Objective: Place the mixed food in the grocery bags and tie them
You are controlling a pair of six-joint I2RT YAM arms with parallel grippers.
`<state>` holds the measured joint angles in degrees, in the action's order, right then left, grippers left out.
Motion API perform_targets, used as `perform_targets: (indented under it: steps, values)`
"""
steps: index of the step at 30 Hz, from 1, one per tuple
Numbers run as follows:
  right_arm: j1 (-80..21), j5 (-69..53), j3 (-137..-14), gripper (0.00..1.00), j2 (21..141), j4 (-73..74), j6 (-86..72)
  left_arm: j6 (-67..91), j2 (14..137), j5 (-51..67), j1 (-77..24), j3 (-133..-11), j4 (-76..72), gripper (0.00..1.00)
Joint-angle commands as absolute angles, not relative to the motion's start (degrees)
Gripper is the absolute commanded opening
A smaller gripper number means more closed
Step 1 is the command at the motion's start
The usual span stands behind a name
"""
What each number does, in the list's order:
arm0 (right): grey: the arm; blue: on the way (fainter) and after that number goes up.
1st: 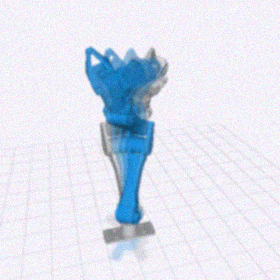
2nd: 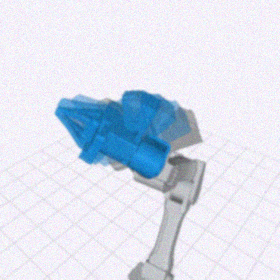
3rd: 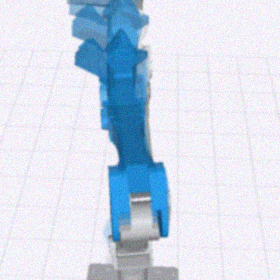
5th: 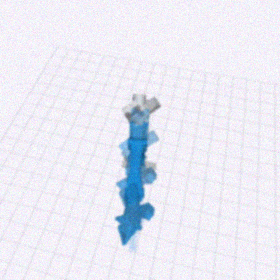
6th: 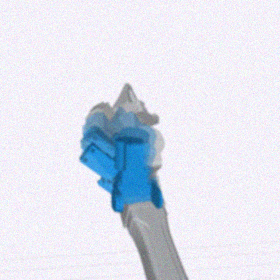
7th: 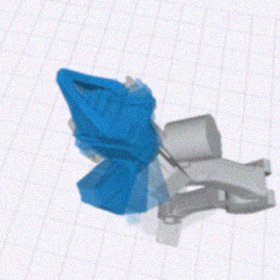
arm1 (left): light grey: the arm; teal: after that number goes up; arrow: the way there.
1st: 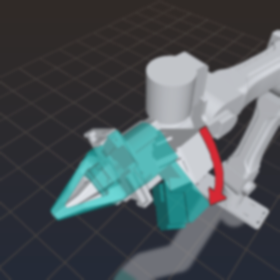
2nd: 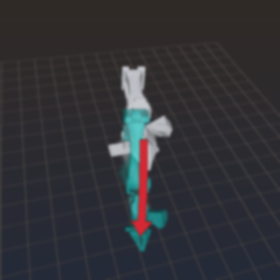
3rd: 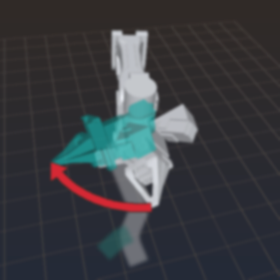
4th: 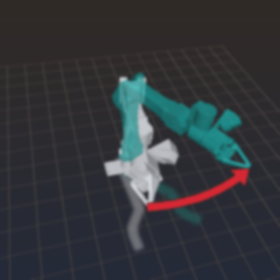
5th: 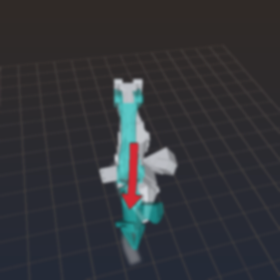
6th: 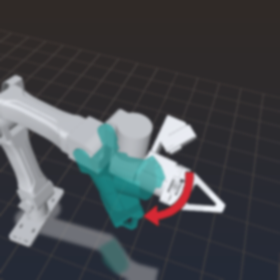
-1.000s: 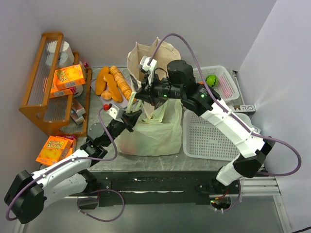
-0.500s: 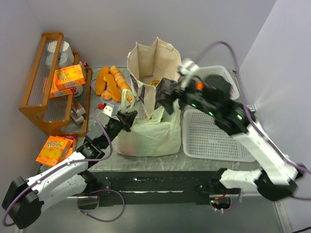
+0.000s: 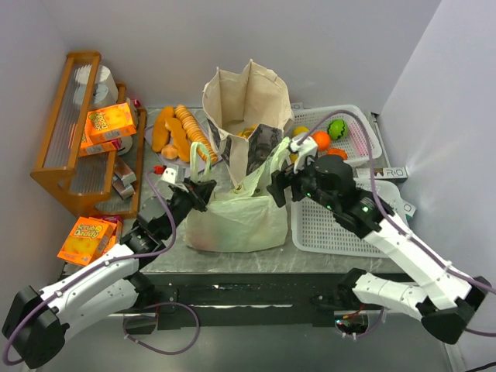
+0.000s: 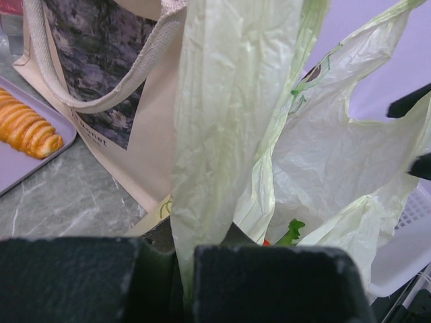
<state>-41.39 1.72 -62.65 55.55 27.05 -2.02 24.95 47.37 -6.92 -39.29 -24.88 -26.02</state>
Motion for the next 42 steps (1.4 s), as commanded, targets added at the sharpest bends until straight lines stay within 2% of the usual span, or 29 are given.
perform_targets:
  steps: [1,15,18,21,23,25,28,29,31,38,42]
  values:
    - [-38.0,1.3,-62.7,0.99,58.9,16.9,-0.4,26.2,45.9,-6.9,-39.0,-27.7,-25.8,0.01]
    - [-26.8,-18.2,-56.8,0.99,67.9,-4.5,7.9,24.8,45.7,-6.1,-38.8,-28.7,-24.4,0.01]
    - [-24.7,-21.1,-55.1,0.96,68.8,-9.3,7.0,24.3,46.1,-5.8,-38.8,-28.7,-24.6,0.01]
    - [-23.7,-24.0,-53.5,0.73,69.3,-13.6,4.1,24.4,46.3,-5.7,-38.8,-28.5,-25.3,0.01]
    - [-23.1,-24.6,-53.3,0.29,69.3,-15.5,1.6,25.0,46.1,-6.8,-38.8,-28.1,-25.4,0.01]
    - [-23.3,-22.9,-52.8,0.00,68.1,-15.3,0.1,26.7,44.9,-11.5,-38.7,-27.4,-24.9,0.01]
    - [-23.2,-11.5,-51.8,0.00,64.4,-11.3,-5.1,31.5,41.9,-20.2,-38.4,-25.7,-22.0,0.01]
    - [-23.3,-3.2,-51.0,0.00,63.1,-6.8,-7.5,32.9,41.0,-25.4,-38.1,-25.0,-21.3,0.01]
    - [-23.3,1.6,-49.6,0.00,58.9,-3.2,-10.0,36.7,38.3,-28.3,-37.1,-22.8,-20.1,0.01]
    - [-23.4,8.6,-41.6,0.00,51.4,7.0,-18.4,43.2,38.6,-28.5,-33.8,-20.0,-19.2,0.01]
    - [-23.4,3.8,-37.9,0.00,48.4,3.8,-16.5,40.8,39.6,-23.1,-33.4,-18.0,-25.5,0.01]
